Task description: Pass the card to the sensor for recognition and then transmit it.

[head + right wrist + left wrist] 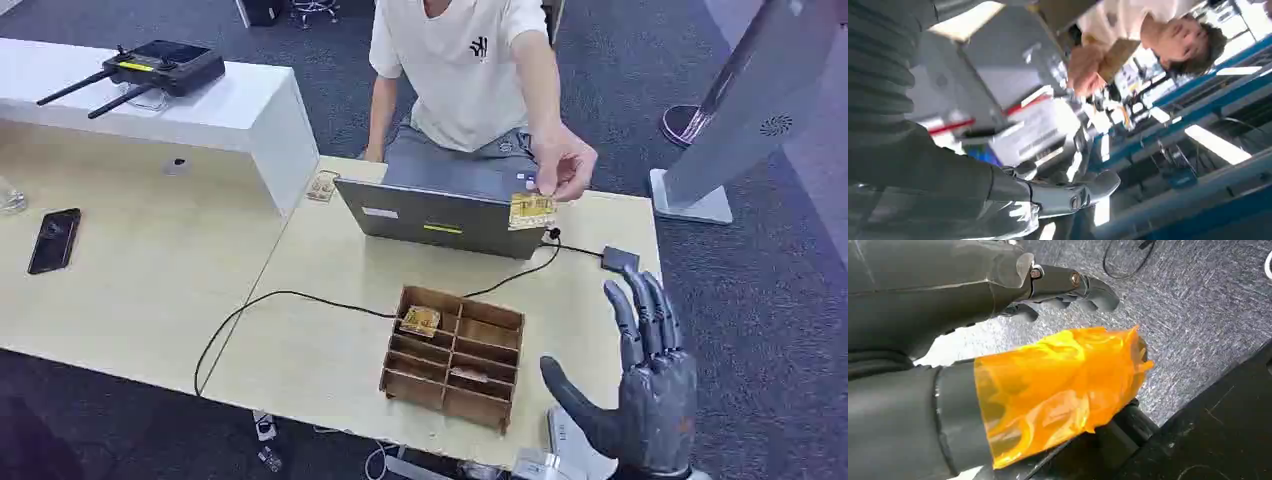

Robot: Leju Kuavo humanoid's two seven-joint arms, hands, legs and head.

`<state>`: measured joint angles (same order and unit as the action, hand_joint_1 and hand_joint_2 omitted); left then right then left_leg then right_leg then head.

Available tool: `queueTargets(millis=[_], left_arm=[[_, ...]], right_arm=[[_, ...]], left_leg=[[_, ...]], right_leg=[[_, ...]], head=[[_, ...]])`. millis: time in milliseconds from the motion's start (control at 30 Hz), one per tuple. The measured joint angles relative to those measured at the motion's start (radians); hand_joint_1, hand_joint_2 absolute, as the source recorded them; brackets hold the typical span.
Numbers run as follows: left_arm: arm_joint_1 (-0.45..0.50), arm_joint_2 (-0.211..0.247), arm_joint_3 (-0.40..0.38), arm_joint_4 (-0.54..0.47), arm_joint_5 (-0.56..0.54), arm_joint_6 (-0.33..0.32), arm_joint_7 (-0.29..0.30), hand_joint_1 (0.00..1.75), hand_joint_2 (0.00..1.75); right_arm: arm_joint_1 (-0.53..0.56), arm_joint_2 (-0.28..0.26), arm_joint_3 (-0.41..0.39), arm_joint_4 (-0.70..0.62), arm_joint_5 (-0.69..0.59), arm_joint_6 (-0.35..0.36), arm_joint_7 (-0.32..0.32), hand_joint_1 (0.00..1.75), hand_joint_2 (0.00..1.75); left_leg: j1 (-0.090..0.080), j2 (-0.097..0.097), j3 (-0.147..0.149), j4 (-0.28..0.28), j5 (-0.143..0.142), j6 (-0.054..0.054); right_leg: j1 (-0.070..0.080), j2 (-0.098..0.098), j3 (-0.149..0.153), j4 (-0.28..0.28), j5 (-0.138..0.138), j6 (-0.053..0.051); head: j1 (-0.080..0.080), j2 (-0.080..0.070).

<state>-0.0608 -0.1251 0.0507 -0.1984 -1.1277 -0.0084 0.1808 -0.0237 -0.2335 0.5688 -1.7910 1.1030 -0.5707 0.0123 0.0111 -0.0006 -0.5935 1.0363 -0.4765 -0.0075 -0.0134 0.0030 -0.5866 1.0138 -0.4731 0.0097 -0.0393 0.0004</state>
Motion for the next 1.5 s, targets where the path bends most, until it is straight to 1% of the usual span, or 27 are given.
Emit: queueTargets(millis=[67,167,300,467,567,833,933,967,1000,1033,1167,1333,1367,1400,1433,1500], left_arm=[[-0.006,0.0,-0.012,0.0,-0.009,-0.01,0.005,0.0,0.0],[-0.015,0.001,-0.027,0.0,-0.018,-0.023,0.008,0.0,0.0],[-0.021,0.001,-0.047,0.0,-0.025,-0.034,0.017,0.0,0.0],[-0.026,0.0,-0.068,-0.001,-0.028,-0.04,0.019,0.0,0.0],[-0.028,-0.001,-0.072,-0.001,-0.028,-0.04,0.022,0.0,0.0],[-0.028,-0.001,-0.074,-0.001,-0.028,-0.04,0.022,0.0,0.0],[-0.028,-0.001,-0.077,-0.001,-0.027,-0.04,0.022,0.0,0.0],[-0.028,-0.001,-0.079,-0.001,-0.027,-0.04,0.022,0.0,0.0],[-0.028,-0.001,-0.084,-0.001,-0.027,-0.04,0.023,0.0,0.0],[-0.028,-0.002,-0.085,-0.001,-0.027,-0.039,0.026,0.0,0.0],[-0.028,-0.002,-0.085,-0.001,-0.027,-0.037,0.026,0.0,0.0],[-0.028,-0.002,-0.087,-0.001,-0.024,-0.034,0.026,0.0,0.0],[-0.028,-0.002,-0.087,-0.001,-0.024,-0.033,0.026,0.0,0.0],[-0.028,-0.002,-0.087,-0.001,-0.024,-0.033,0.026,0.0,0.0],[-0.028,-0.002,-0.088,-0.001,-0.024,-0.033,0.026,0.0,0.0],[-0.027,-0.002,-0.089,-0.001,-0.024,-0.033,0.026,0.0,0.0]], right_arm=[[-0.045,0.0,-0.003,0.028,0.084,0.012,0.032,0.0,1.75],[-0.119,0.0,-0.006,0.083,0.173,0.026,0.07,0.0,1.75],[-0.214,0.0,-0.006,0.166,0.257,0.039,0.105,0.0,1.75],[-0.3,0.012,-0.006,0.251,0.31,0.067,0.133,0.0,1.75],[-0.331,0.024,-0.006,0.282,0.323,0.08,0.143,0.0,1.75],[-0.339,0.028,-0.006,0.291,0.326,0.082,0.144,0.0,1.75],[-0.358,0.043,-0.006,0.315,0.333,0.088,0.146,0.02,1.75],[-0.362,0.053,-0.006,0.325,0.334,0.094,0.148,0.49,1.75],[-0.363,0.062,-0.006,0.333,0.335,0.097,0.152,1.43,1.75],[-0.363,0.068,-0.006,0.337,0.334,0.098,0.153,1.64,1.75],[-0.363,0.076,-0.006,0.345,0.334,0.1,0.155,1.75,1.75],[-0.363,0.089,-0.013,0.351,0.332,0.11,0.155,1.75,1.75],[-0.363,0.092,-0.016,0.351,0.332,0.111,0.155,1.71,1.75],[-0.363,0.093,-0.018,0.351,0.332,0.112,0.155,1.71,1.75],[-0.363,0.094,-0.018,0.352,0.332,0.114,0.155,1.75,1.75],[-0.363,0.096,-0.021,0.355,0.332,0.114,0.155,1.75,1.75]], left_leg=[[0.0,0.0,0.0,0.0,0.0,0.0],[0.0,0.0,0.0,0.0,0.002,-0.001],[0.0,0.0,0.0,0.0,0.002,0.0],[0.0,0.0,0.0,0.0,0.002,-0.001],[0.0,-0.001,0.0,0.0,0.002,-0.001],[0.0,-0.001,0.0,0.0,0.002,-0.001],[0.0,-0.001,0.0,0.0,0.002,-0.001],[0.0,-0.001,0.0,0.0,0.002,-0.001],[0.0,-0.001,0.0,0.0,0.002,-0.001],[0.0,-0.001,0.0,0.0,0.002,-0.001],[0.0,-0.001,0.0,0.0,0.002,0.0],[0.0,-0.001,0.0,0.0,0.002,-0.001],[0.0,-0.001,0.0,0.0,0.002,-0.001],[0.0,-0.001,0.0,0.0,0.002,-0.001],[0.0,-0.001,0.0,0.0,0.002,-0.001],[0.0,-0.001,0.0,0.0,0.002,-0.001]], right_leg=[[0.0,0.0,0.0,0.0,0.0,0.0],[0.0,0.0,0.0,0.0,0.001,-0.001],[0.0,0.0,0.001,0.0,0.002,-0.001],[0.0,0.0,0.001,0.0,0.002,-0.001],[0.0,0.0,0.0,0.0,0.002,-0.001],[0.0,0.0,0.0,0.0,0.001,-0.001],[0.0,0.0,0.0,0.0,0.001,-0.001],[0.0,0.0,0.0,0.0,0.001,0.0],[0.0,0.0,0.0,0.0,0.001,0.0],[0.0,0.0,0.0,0.0,0.001,0.0],[0.0,0.0,0.0,0.0,0.001,0.0],[0.0,0.0,0.0,0.0,0.001,0.0],[0.0,0.0,0.0,0.0,0.001,0.0],[0.0,0.0,0.0,0.0,0.001,0.0],[0.0,0.0,0.0,0.0,0.001,0.0],[0.0,0.0,0.0,0.0,0.001,0.0]], head=[[0.0,0.0],[0.0,0.0],[0.0,0.0],[0.0,0.0],[0.0,0.0],[0.0,0.0],[0.0,0.0],[0.0,0.0],[0.0,0.0],[0.0,0.0],[0.0,0.0],[0.0,0.0],[0.0,0.0],[0.0,0.0],[0.0,0.0],[0.0,0.0]])
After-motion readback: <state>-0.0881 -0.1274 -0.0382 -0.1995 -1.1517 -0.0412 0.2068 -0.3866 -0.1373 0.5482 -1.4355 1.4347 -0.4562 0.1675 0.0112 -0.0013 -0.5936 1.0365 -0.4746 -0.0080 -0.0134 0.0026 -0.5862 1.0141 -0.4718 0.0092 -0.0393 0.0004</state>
